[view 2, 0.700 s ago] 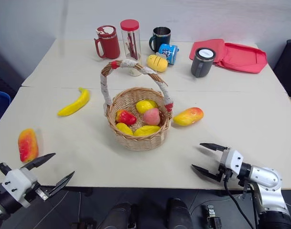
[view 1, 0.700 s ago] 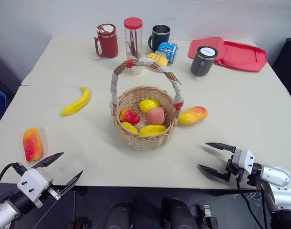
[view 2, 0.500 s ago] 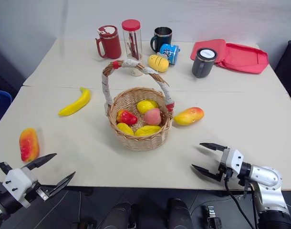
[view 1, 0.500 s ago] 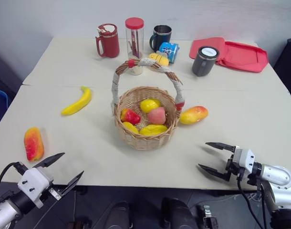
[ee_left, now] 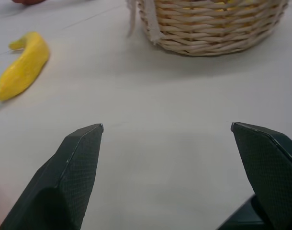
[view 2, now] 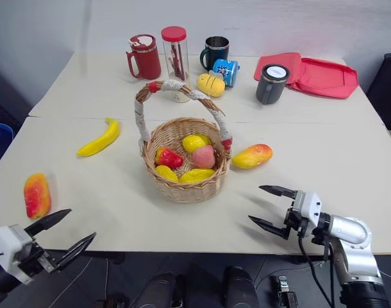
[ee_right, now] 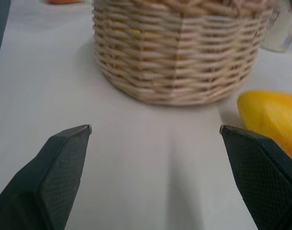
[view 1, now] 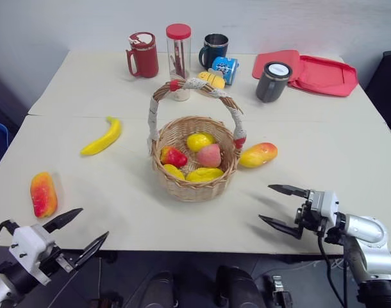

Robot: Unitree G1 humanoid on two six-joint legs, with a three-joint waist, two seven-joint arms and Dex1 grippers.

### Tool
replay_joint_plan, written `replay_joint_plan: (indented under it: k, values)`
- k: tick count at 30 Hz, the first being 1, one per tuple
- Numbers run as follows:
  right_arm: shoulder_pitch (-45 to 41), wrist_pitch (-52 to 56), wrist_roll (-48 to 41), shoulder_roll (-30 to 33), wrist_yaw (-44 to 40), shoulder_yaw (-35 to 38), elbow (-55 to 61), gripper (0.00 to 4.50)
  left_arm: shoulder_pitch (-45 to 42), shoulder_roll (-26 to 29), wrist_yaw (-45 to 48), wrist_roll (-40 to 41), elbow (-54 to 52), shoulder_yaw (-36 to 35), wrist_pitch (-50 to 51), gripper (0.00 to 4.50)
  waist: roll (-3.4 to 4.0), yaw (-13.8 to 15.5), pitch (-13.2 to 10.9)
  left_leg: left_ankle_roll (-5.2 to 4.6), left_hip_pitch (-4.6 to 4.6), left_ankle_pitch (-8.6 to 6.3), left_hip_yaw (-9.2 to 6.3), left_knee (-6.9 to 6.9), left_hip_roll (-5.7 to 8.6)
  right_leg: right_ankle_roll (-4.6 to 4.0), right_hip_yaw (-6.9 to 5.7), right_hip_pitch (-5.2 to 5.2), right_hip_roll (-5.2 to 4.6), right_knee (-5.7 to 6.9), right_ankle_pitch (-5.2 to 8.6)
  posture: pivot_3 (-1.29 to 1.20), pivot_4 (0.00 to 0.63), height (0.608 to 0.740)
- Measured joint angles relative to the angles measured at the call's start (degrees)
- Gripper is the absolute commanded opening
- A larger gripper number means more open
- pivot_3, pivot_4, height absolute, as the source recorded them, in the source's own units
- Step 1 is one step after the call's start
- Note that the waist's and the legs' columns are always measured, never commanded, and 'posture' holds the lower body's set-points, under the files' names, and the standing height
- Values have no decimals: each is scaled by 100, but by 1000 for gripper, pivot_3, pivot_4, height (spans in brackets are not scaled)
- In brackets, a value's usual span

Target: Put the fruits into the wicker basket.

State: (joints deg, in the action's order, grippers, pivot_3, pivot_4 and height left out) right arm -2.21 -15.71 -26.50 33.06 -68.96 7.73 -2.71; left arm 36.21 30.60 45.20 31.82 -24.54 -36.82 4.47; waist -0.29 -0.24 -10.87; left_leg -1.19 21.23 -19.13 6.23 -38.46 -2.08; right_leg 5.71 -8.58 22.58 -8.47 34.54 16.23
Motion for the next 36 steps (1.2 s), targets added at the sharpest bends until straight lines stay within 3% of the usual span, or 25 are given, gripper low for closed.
replay_joint_plan:
  k: [5,8,11,15,17,22,27,31,36]
  values:
    - [-153,687,-809,-94,253,-38,1238,4447,477,-452,-626,1306,49,-1337,752,4500,-3,-4,0,-9,-1,-26,3,-5,-20,-2,35,-3,-4,-12,1,0,150,740]
    - [-284,825,-993,-241,256,-181,1631,4447,771,-585,-936,1904,761,-2060,1246,4500,-1,4,0,-14,-1,-45,5,-15,-32,-13,48,4,13,-8,8,0,150,740]
    - [-359,920,-998,-383,150,-533,1735,4447,780,-651,-1216,1996,1583,-2367,1466,4500,-12,24,6,-11,3,-55,14,-40,-47,-18,24,11,32,2,11,0,150,740]
    - [-523,756,-875,-474,2,-679,1727,4447,768,-528,-1512,2552,1498,-2522,2044,4500,-41,70,23,13,5,-82,9,-60,-54,-22,42,11,16,7,13,0,150,740]
    - [-562,675,-848,-472,-109,-738,1726,4447,754,-267,-1592,2919,1219,-2538,2387,4500,-55,87,31,28,4,-89,5,-60,-59,-32,62,12,19,14,18,0,150,740]
    - [-560,568,-745,-435,-397,-777,1678,4447,375,1265,-2120,3320,896,-2519,3554,4500,-66,87,38,28,-2,-63,24,-60,-63,-38,80,19,40,31,21,0,150,740]
    - [-635,538,-691,-430,-536,-768,1436,4447,-1103,2446,-2902,3263,1741,-1801,4685,4500,-40,15,27,46,-4,-55,57,-54,-66,-39,95,50,90,58,22,0,150,740]
    - [-698,461,-616,-445,-522,-761,1339,4447,-2459,2595,-3310,3069,2561,-873,5311,4500,-47,-55,28,51,5,-52,104,-51,-72,-38,107,93,97,107,23,0,150,740]
    - [-688,445,-603,-497,-377,-758,1348,4500,-2925,2545,-3410,2710,2793,-579,5690,3330,-53,-162,30,53,2,-54,136,-50,-75,-37,108,107,95,106,23,0,150,740]
